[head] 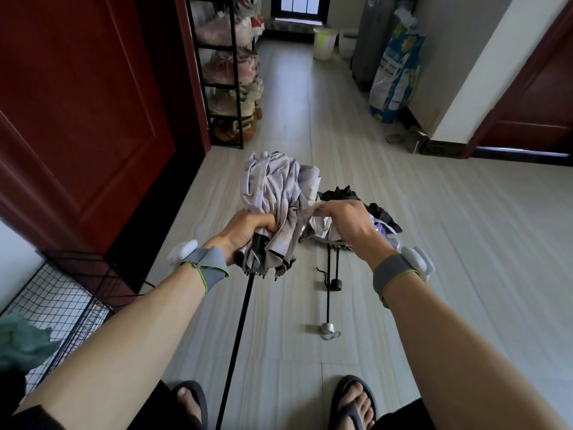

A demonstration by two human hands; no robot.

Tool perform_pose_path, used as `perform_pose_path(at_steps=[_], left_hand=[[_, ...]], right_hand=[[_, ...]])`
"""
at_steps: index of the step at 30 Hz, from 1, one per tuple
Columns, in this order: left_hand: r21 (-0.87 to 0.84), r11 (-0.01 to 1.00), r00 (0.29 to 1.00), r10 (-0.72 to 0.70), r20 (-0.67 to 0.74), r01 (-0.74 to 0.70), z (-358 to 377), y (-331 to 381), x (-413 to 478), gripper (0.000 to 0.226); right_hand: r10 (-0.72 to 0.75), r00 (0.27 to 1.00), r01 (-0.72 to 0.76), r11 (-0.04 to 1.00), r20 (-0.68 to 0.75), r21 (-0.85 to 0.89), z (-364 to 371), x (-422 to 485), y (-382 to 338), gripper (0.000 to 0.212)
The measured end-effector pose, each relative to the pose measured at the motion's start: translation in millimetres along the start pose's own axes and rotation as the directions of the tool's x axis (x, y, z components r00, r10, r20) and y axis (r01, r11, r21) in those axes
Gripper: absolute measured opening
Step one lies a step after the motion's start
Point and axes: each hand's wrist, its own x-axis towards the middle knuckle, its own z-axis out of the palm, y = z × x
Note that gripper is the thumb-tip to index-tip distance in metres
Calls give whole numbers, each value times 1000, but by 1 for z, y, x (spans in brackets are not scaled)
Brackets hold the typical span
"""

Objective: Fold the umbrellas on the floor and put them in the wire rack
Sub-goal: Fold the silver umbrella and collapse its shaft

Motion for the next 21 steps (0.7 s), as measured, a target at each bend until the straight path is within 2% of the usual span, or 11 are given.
perform_pose_path(at_steps=[2, 5, 7, 10, 15, 17, 19, 21], left_hand=[[29, 999, 1000, 19, -2, -19, -2, -1, 3, 23], [149, 987, 993, 71, -91, -57, 1, -3, 6, 11], [202, 976, 980, 114, -165, -79, 2, -6, 10, 14], [261, 963, 967, 126, -221, -66, 2, -12, 15, 49], [424, 905, 942, 122, -314, 24, 16, -13, 14, 63], [460, 887, 944, 112, -310, 46, 19, -12, 15, 66], [390, 920, 963, 71, -261, 38, 13, -11, 20, 50], [177, 982, 980, -30, -198, 66, 0, -7, 20, 21]], right_hand=[[-29, 1000, 28, 996, -7, -90, 1, 2, 3, 16], [-82, 996, 77, 980, -18, -181, 7, 6, 4, 25], [-109, 994, 101, 971, -22, -215, 11, 7, 0, 30], [-131, 991, 121, 952, -16, -281, 15, 8, -3, 28], [-157, 987, 161, 939, 36, -303, 30, 2, -3, 24], [-184, 983, 184, 943, 27, -279, 36, 0, -7, 24], [-178, 984, 177, 961, 12, -214, 36, 0, -9, 21], [-128, 992, 126, 977, 1, -171, 29, 2, -8, 20]])
